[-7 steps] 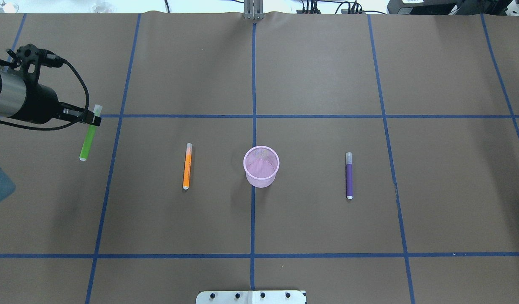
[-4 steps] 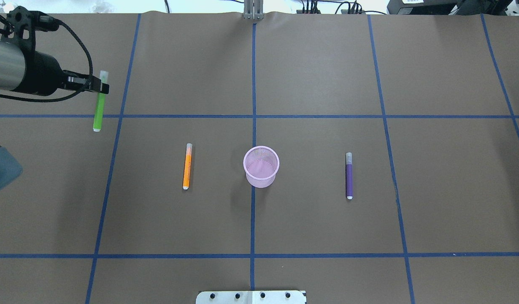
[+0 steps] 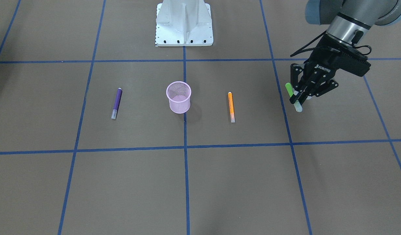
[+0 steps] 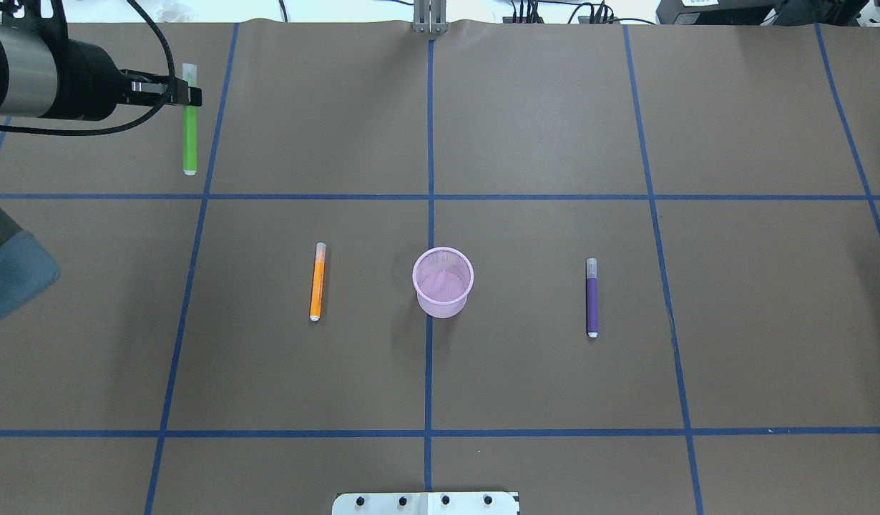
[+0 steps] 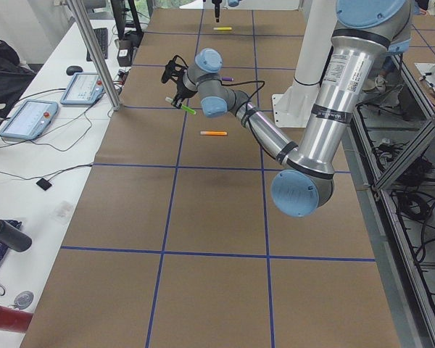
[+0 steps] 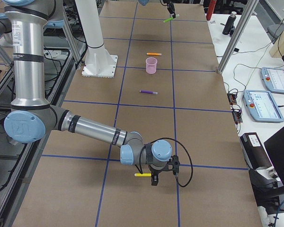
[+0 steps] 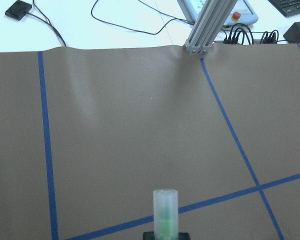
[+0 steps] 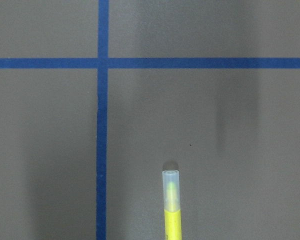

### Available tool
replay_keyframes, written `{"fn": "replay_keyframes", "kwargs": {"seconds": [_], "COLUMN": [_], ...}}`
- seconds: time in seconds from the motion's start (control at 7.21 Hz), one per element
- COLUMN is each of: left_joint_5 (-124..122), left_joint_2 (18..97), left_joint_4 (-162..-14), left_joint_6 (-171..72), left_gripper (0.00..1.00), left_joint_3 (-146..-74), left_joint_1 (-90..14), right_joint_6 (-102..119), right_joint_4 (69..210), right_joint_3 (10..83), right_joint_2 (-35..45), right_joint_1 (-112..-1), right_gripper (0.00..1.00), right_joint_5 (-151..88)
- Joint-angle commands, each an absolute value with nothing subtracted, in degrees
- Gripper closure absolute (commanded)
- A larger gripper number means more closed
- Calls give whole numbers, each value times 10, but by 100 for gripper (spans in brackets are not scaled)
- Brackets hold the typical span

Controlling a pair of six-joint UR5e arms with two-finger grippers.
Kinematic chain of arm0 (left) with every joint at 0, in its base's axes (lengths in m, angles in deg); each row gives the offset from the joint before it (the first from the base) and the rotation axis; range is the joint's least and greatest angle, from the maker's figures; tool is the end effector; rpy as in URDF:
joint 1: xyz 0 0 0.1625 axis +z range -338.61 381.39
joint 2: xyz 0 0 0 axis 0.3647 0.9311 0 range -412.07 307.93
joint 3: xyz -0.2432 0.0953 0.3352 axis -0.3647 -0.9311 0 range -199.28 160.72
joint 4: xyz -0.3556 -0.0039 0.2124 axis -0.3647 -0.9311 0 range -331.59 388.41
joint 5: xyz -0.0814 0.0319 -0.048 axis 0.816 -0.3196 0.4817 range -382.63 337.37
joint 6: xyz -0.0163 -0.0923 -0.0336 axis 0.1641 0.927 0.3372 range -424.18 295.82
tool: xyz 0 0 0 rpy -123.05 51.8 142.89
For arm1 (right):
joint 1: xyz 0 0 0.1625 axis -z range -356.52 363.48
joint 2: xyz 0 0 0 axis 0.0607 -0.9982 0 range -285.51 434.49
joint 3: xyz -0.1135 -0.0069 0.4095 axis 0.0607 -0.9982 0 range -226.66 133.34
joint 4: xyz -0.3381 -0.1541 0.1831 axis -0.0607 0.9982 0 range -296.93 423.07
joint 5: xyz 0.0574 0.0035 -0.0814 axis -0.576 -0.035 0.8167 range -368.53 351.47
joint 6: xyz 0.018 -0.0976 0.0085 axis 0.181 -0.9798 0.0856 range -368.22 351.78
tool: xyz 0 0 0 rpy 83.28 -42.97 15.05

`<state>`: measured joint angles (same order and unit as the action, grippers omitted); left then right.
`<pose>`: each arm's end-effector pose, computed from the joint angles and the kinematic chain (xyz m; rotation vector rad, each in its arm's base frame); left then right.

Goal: Collect pens into pen holder
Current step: 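Lift the green marker with the left gripper while the right grasps the highlighter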

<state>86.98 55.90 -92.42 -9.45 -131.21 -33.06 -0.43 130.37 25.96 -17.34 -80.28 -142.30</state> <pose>0.2405 -0.5083 0.2519 0.6496 1.0739 -0.0784 0.0139 -0.4650 0.7820 -0.0358 -0.7651 0.0025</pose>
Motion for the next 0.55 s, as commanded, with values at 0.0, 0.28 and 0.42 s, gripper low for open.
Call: {"fn": "replay_keyframes", "kwargs": {"seconds": [0.0, 0.28, 0.42], "left_joint_5": [865, 865, 865], "left_joint_2": [566, 566, 567], "left_joint_4": [-924, -924, -924], "left_joint_6": [-87, -88, -88], "left_gripper": [100, 100, 100], "left_joint_3": [-1310, -1310, -1309], "left_joint_1": [-326, -323, -320], "right_joint_6": [74, 93, 93], "right_joint_4": [1202, 1198, 1198], "right_joint_3": [208, 208, 208], "right_joint_2": [-174, -174, -174], "right_joint_1": [-783, -765, -759], "right_gripper": [1, 1, 1], "right_joint_5": [-1407, -1410, -1411]}}
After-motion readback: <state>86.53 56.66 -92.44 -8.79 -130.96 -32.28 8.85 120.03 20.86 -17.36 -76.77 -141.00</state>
